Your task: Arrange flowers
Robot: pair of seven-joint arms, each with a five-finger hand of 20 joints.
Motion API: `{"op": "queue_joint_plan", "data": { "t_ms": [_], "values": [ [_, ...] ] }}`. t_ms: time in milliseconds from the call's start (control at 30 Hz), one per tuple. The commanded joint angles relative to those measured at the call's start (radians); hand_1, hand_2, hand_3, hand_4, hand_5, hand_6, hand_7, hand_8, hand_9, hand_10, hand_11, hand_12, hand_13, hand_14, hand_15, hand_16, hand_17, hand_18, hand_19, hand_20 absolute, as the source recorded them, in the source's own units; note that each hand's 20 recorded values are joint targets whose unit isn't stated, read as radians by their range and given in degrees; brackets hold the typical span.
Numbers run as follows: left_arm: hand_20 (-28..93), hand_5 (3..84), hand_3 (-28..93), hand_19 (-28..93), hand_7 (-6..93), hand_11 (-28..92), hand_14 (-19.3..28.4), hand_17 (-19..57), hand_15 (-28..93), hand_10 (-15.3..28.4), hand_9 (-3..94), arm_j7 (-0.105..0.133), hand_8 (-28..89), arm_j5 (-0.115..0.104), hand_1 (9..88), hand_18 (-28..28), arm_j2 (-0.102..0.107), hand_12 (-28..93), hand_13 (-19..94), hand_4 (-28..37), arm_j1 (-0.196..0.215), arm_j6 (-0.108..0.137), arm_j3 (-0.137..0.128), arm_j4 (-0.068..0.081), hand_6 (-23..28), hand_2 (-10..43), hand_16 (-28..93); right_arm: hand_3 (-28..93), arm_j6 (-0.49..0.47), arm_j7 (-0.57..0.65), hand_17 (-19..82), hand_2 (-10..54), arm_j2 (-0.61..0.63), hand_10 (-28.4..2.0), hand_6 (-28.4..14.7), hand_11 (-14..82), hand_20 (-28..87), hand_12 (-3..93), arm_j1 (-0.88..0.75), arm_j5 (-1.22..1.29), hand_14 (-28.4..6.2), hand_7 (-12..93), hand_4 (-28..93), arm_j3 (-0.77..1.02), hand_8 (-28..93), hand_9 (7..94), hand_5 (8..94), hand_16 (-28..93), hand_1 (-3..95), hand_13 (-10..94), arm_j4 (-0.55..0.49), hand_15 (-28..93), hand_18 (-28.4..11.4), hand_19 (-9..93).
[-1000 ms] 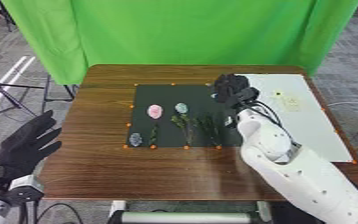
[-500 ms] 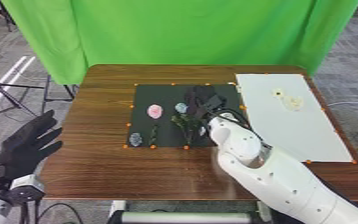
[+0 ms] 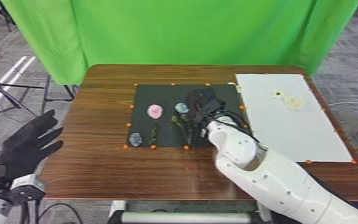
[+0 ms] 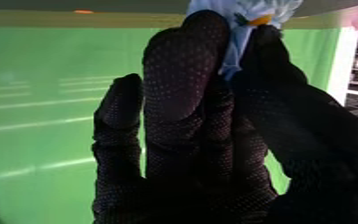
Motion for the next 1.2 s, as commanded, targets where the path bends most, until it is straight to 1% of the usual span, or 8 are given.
{"op": "queue_joint_plan", "data": {
  "t_ms": [33, 400, 600, 700, 800, 933, 1067, 1200],
  "values": [
    [9, 22.3, 69, 37, 18.5, 12, 11.9, -12.8, 15, 9.4, 18.1, -0.009, -10, -0.003, 24.6, 19.2, -0.004, 19, 13, -28.3, 0.004, -0.004, -0.001, 0.002, 1.2, -0.7, 7, 77, -0.058, 0.004, 25, -9.5, 0.008, -6.2, 1.6, 17.8, 50, 50.8, -0.002, -0.018, 0.8, 49, -28, 0.028, -3, 80.2, 65.5, 41, 45.4, 75, -0.026, 49, -17.8, 75],
    [9, 22.3, 69, 37, 18.5, 12, 11.9, -12.8, 15, 9.3, 18.1, -0.013, -10, -0.003, 24.6, 19.2, -0.005, 19, 13, -28.2, 0.002, -0.005, -0.003, 0.004, 1.2, -0.6, 7, 80, -0.125, -0.01, 21, -9.5, 0.01, -7.4, 2.0, 31.5, 51, 38.6, -0.013, -0.03, -1.1, 45, -28, 0.042, -3, 68.1, 59.8, 35, 38.6, 67, -0.035, 54, -18.3, 74],
    [9, 22.3, 69, 37, 18.6, 12, 11.9, -12.8, 15, 9.3, 18.1, -0.009, -10, -0.004, 24.6, 19.2, -0.006, 19, 13, -28.3, 0.009, 0.0, -0.004, 0.001, 1.2, -0.6, 7, 81, -0.152, -0.025, 20, -9.5, 0.012, -7.5, 2.2, 32.8, 51, 37.3, -0.023, -0.041, -1.0, 45, -28, 0.059, -4, 67.2, 59.3, 35, 37.8, 66, -0.048, 53, -18.3, 73],
    [9, 22.3, 69, 37, 18.5, 12, 11.9, -12.9, 15, 9.3, 18.1, -0.012, -10, -0.004, 24.6, 19.2, -0.004, 19, 13, -28.3, 0.002, -0.006, -0.002, 0.005, 1.2, -0.6, 7, 81, -0.167, -0.024, 20, -9.5, 0.018, -7.8, 2.5, 35.4, 52, 34.2, -0.027, -0.036, -1.4, 44, -28, 0.066, -4, 65.9, 59.4, 33, 36.6, 66, -0.058, 54, -18.4, 73],
    [9, 22.3, 69, 37, 18.5, 12, 11.9, -12.9, 15, 9.3, 18.2, -0.014, -10, -0.003, 24.6, 19.2, -0.006, 19, 13, -28.2, 0.001, -0.009, -0.004, 0.004, 1.2, -0.6, 7, 81, -0.186, -0.022, 19, -9.5, 0.026, -8.2, 2.9, 38.7, 52, 29.8, -0.032, -0.028, -1.8, 42, -28, 0.077, -8, 64.3, 59.1, 30, 35.4, 65, -0.073, 56, -18.5, 73],
    [9, 22.3, 70, 37, 18.5, 12, 11.9, -12.9, 15, 9.3, 18.1, -0.011, -10, -0.003, 24.5, 19.2, -0.009, 19, 13, -28.3, 0.007, -0.008, -0.007, 0.001, 1.2, -0.6, 7, 82, -0.196, -0.018, 18, -9.5, 0.05, -8.5, 2.7, 40.4, 52, 29.0, -0.051, -0.018, -2.7, 43, -28, 0.117, -19, 61.9, 57.8, 29, 33.4, 63, -0.118, 57, -18.8, 73],
    [9, 22.3, 70, 37, 18.4, 13, 11.9, -12.9, 15, 9.3, 18.2, -0.008, -10, -0.002, 24.5, 19.2, -0.012, 19, 13, -28.2, 0.012, -0.006, -0.011, -0.002, 1.2, -0.6, 7, 82, -0.164, 0.012, 16, -9.5, 0.093, -10.6, 0.3, 47.0, 53, 32.3, -0.058, -0.011, -4.9, 45, -28, 0.166, -19, 52.3, 49.9, 29, 30.3, 56, -0.158, 63, -19.8, 73],
    [9, 22.3, 69, 37, 18.5, 13, 11.9, -12.8, 15, 9.3, 18.2, -0.003, -10, -0.001, 24.6, 19.2, -0.013, 19, 13, -28.2, 0.015, -0.006, -0.013, -0.002, 1.2, -0.6, 7, 85, -0.136, 0.111, 14, -9.5, 0.156, -12.8, -2.2, 52.5, 54, 35.8, -0.033, -0.009, -7.7, 45, -28, 0.191, -18, 42.5, 42.9, 27, 27.2, 48, -0.149, 69, -19.7, 73]
  ]
}}
